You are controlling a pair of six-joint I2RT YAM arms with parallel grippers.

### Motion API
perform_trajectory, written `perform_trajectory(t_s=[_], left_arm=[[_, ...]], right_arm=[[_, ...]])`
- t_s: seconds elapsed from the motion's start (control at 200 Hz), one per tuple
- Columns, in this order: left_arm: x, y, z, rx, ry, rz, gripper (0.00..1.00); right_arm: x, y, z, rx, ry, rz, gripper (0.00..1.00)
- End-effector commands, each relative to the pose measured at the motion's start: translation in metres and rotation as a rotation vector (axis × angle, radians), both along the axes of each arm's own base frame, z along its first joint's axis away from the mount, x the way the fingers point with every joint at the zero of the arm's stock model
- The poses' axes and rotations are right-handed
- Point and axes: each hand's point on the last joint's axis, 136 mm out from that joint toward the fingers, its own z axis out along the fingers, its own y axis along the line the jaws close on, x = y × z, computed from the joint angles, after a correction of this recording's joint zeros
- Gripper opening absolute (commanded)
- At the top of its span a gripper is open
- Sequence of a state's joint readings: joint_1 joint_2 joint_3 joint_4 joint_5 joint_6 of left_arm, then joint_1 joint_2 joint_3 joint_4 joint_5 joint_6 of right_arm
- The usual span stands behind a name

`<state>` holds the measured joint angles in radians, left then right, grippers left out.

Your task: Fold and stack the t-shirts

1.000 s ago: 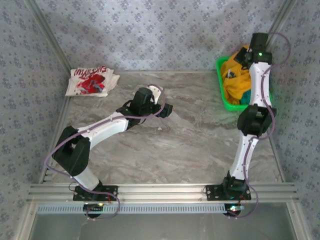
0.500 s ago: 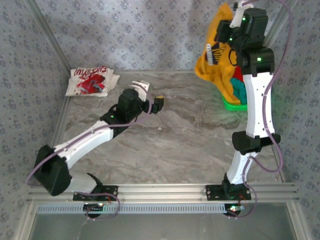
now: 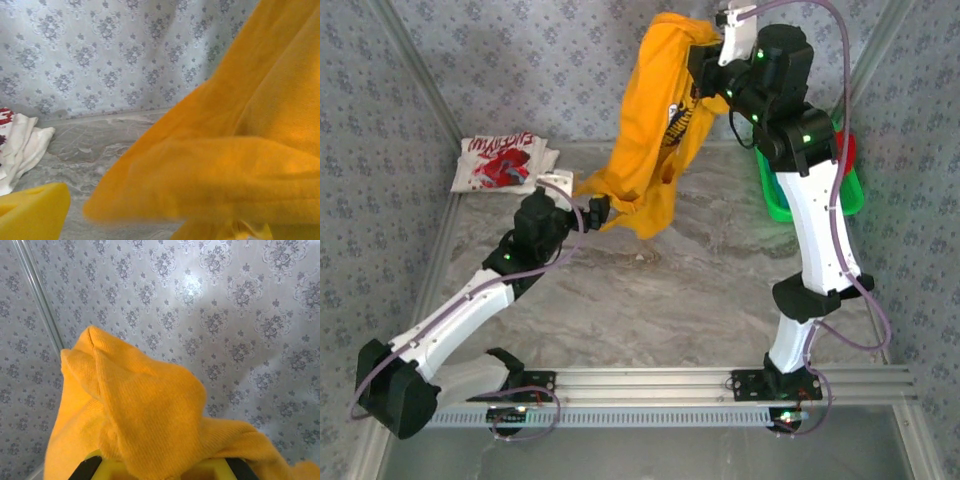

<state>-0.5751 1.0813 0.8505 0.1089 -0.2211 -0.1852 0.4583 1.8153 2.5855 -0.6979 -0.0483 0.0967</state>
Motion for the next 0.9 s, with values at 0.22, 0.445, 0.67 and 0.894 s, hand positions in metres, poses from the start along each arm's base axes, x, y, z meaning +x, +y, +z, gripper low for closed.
perform_trajectory(t_s=[0.22,0.445,0.67,0.894], left_arm=[[0.007,0.038,-0.021,-0.008,0.06,0.094,0.98],[0.018,0.052,-0.071,-0.015,0.224,0.117,0.96],[0.006,0.001,-0.115,0.068,0.337,-0.044,0.93],[0.021,-0.031,-0.172,-0.045,0.495,-0.075,0.88]], right_arm=[[0.114,-0.022,-0.122,0.053,0.29,-0.165,0.5],[0.151,-0.067,-0.227,0.031,0.597,-0.256,0.7],[0.108,-0.072,-0.271,0.036,0.593,-0.266,0.72],[0.104,-0.059,-0.398,-0.03,0.902,-0.223,0.61]])
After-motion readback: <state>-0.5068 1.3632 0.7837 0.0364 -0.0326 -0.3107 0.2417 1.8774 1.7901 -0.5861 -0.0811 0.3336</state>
